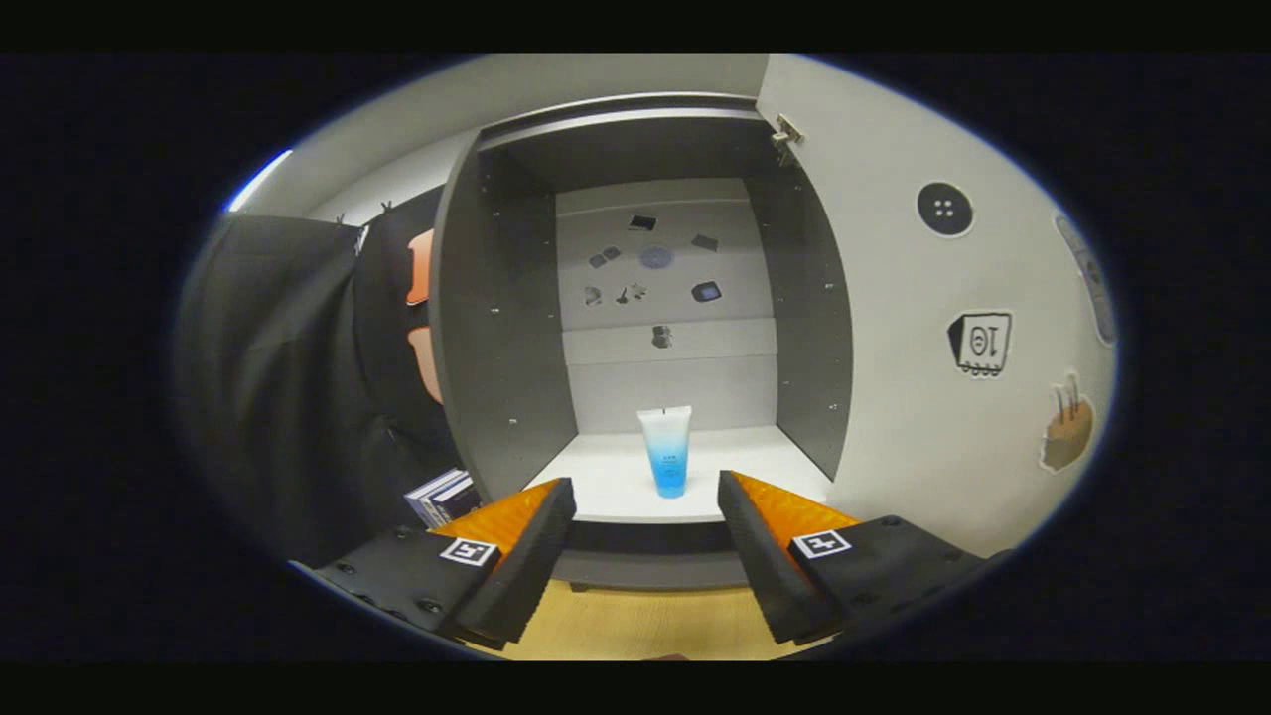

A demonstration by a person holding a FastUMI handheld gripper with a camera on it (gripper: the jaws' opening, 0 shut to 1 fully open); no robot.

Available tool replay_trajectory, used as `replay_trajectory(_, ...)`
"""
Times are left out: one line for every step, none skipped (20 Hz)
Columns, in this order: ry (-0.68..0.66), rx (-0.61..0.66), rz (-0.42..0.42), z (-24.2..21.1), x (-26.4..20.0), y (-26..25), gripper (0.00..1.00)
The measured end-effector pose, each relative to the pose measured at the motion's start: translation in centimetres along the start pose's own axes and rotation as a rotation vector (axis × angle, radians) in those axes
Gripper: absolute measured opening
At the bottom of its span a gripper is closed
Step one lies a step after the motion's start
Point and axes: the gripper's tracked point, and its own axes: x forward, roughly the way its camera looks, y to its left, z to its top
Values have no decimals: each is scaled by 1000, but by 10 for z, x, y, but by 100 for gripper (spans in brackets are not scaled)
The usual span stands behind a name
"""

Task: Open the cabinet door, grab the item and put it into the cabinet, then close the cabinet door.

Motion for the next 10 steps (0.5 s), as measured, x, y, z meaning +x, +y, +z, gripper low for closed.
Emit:
replay_trajectory(-6,-7,2,0,-15,2,93)
replay_trajectory(-14,-13,8,0,-29,4,93)
replay_trajectory(-23,-17,13,-1,-43,6,93)
replay_trajectory(-31,-23,14,-3,-57,7,93)
replay_trajectory(-37,-29,9,-5,-71,7,93)
replay_trajectory(-46,-40,6,-6,-85,7,93)
replay_trajectory(-60,-48,-3,-6,-99,5,93)
replay_trajectory(-73,-51,-13,-5,-114,2,93)
replay_trajectory(-85,-49,-20,-5,-129,0,93)
replay_trajectory(-95,-47,-27,-6,-144,-2,93)
